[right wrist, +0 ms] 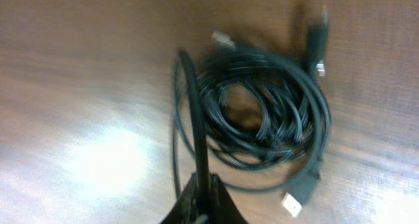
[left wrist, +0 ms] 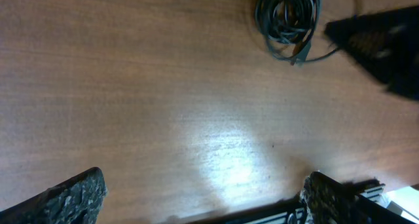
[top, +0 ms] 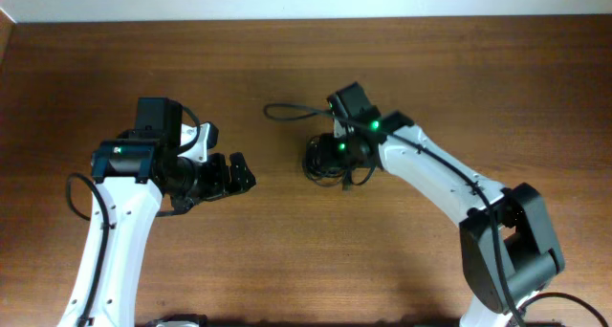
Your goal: Untangle cables
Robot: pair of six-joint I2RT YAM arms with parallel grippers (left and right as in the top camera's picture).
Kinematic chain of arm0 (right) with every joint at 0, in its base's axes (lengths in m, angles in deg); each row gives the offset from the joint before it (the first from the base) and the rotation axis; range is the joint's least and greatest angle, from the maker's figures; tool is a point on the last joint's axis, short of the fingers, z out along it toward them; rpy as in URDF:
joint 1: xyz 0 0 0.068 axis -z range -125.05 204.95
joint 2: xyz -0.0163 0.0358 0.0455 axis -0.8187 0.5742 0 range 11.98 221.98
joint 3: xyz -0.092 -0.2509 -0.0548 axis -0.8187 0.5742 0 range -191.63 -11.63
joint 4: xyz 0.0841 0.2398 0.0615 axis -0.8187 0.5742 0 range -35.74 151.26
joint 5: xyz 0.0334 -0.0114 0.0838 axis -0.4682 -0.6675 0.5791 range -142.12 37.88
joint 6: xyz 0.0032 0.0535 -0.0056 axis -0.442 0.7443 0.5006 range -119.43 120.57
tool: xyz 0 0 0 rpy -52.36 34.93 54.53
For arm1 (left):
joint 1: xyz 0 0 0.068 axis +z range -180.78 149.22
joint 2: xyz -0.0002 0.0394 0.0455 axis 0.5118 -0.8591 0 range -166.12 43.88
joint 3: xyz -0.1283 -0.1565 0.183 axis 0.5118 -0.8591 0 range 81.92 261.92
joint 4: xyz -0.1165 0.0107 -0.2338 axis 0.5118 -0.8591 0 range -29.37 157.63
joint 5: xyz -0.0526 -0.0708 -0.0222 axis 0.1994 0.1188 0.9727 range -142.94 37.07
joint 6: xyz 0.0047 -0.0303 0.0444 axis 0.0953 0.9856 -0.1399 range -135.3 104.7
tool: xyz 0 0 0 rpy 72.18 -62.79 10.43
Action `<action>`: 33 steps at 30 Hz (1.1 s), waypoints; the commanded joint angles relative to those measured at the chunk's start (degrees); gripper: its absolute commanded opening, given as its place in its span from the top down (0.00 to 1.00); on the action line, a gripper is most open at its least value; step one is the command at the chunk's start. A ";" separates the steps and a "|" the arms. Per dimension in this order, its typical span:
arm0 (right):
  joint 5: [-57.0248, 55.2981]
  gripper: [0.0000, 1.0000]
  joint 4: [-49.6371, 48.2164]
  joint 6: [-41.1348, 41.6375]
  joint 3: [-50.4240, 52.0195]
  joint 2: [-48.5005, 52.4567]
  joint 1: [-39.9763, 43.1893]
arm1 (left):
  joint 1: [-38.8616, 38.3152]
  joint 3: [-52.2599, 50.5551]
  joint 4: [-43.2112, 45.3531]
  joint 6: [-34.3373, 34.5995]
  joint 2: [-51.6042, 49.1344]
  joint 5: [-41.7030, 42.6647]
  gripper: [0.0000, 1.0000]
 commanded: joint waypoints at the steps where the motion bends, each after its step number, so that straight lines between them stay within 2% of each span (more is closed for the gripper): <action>1: 0.92 0.96 9.25 -1.84 -16.63 -4.61 0.15 | 0.13 0.46 0.07 0.52 -0.02 -0.26 0.01; 4: 7.13 0.96 16.41 -1.79 -33.22 -6.45 0.09 | 0.13 0.46 0.09 0.52 -0.02 -0.26 0.01; 6: 7.19 0.96 17.92 -1.64 -41.70 -6.95 0.11 | 0.13 0.46 0.07 0.52 -0.02 -0.26 0.01; 13: 5.73 0.96 8.48 -1.64 -69.96 -7.02 0.59 | 0.13 0.46 0.07 0.52 -0.02 -0.42 0.01; 15: 5.11 0.96 8.09 -1.62 -72.70 -7.06 0.59 | 0.13 0.46 0.07 0.52 -0.02 -0.42 0.01; 19: -13.31 0.96 4.22 1.77 -76.06 -8.07 0.59 | 0.13 0.46 0.07 0.52 -0.02 -0.39 0.01; 21: -15.10 0.96 2.84 1.81 -77.20 -9.09 0.57 | 0.13 0.46 0.09 0.52 -0.02 -0.42 0.01; 24: -10.75 0.96 6.38 1.84 -77.16 -9.64 0.42 | 0.13 0.46 0.09 0.52 -0.02 -0.42 0.01; 28: -7.17 0.96 16.68 1.84 -76.96 -8.04 0.42 | 0.13 0.46 0.07 0.52 -0.02 -0.39 0.01; 33: 5.25 0.96 20.35 1.81 -76.94 -3.04 0.42 | 0.13 0.46 0.33 1.84 -0.02 0.46 0.01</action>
